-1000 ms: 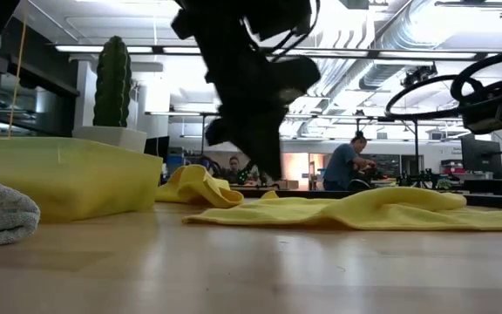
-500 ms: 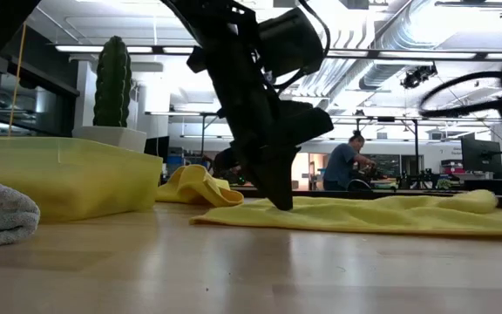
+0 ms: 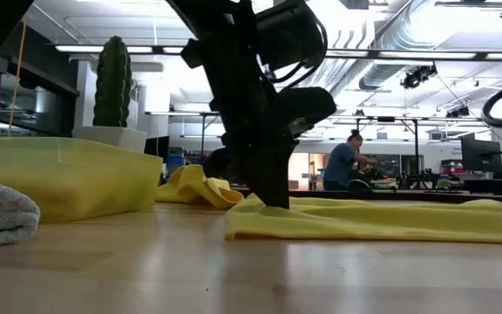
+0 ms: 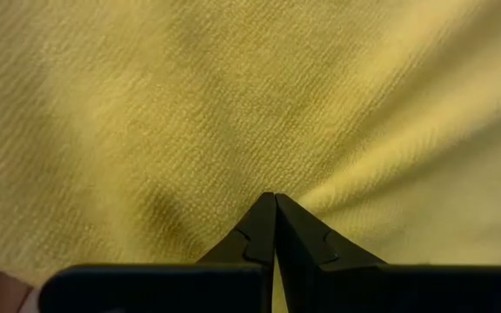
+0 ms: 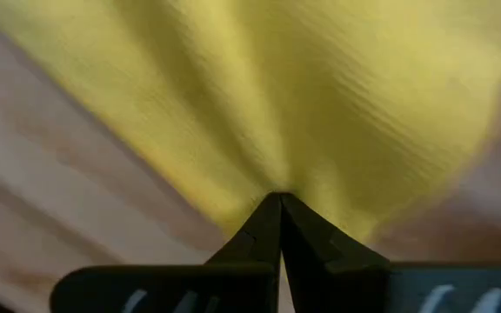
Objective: Fold microfiber towels
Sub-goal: Fold the right yellow microfiber towel
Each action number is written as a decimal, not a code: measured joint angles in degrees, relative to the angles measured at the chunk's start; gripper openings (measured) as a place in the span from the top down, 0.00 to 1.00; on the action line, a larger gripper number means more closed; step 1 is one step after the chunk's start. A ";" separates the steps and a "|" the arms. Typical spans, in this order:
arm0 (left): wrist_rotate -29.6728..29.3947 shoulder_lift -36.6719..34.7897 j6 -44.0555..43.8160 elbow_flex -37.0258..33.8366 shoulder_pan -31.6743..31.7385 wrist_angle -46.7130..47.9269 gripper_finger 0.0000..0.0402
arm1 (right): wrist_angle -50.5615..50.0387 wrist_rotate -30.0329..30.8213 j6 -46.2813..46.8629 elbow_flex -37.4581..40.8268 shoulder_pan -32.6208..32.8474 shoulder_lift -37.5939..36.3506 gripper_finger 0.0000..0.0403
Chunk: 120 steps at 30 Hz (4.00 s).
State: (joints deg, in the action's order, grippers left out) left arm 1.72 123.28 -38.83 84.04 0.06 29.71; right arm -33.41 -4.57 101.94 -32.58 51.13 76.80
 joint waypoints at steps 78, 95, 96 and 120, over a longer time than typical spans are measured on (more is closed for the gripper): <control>-6.90 -4.63 13.72 -5.76 -19.26 0.76 0.99 | 12.12 9.78 -40.11 -0.40 1.55 -8.87 0.80; -5.34 -4.61 10.89 -5.82 -19.19 0.20 1.00 | 11.68 12.37 -36.07 -0.74 7.72 5.03 0.63; -5.17 -4.61 10.91 -5.82 -19.19 0.18 1.00 | 11.20 12.77 -35.91 -0.96 7.98 4.75 0.63; -4.99 -4.50 10.11 -5.89 -19.06 -0.90 1.00 | 2.95 16.45 -48.71 -5.97 10.38 9.02 0.64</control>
State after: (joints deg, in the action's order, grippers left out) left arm -3.27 118.78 -28.72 78.15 -19.00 28.82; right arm -30.46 11.88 53.23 -38.54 61.52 85.81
